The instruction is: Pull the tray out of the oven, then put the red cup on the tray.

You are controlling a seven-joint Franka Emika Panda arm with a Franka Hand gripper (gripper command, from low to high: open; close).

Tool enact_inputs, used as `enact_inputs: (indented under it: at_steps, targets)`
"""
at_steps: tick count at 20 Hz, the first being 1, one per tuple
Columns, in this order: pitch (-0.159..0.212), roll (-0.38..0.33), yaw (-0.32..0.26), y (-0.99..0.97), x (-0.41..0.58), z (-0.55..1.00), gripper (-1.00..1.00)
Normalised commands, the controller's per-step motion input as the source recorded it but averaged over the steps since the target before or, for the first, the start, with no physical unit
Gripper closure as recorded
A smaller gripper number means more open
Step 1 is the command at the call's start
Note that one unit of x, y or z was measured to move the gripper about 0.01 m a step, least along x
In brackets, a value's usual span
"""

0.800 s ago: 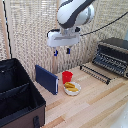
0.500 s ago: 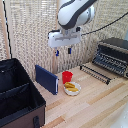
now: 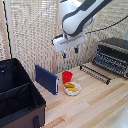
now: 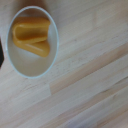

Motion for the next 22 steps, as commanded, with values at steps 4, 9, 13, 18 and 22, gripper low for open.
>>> enact_inputs:
  at_steps: [4, 9, 13, 18, 22]
  targets:
    - [-0.014, -0.334, 0.059, -0.37, 0.0, 0.0, -1.0]
    - [-0.016, -0.336, 0.07, -0.35, 0.0, 0.0, -1.0]
    - [-0.016, -0.34, 0.079, -0.33, 0.0, 0.0, -1.0]
    - [-0.014, -0.344, 0.086, -0.3, 0.0, 0.0, -1.0]
    - [-0.014, -0.346, 0.093, -0.27, 0.0, 0.0, -1.0]
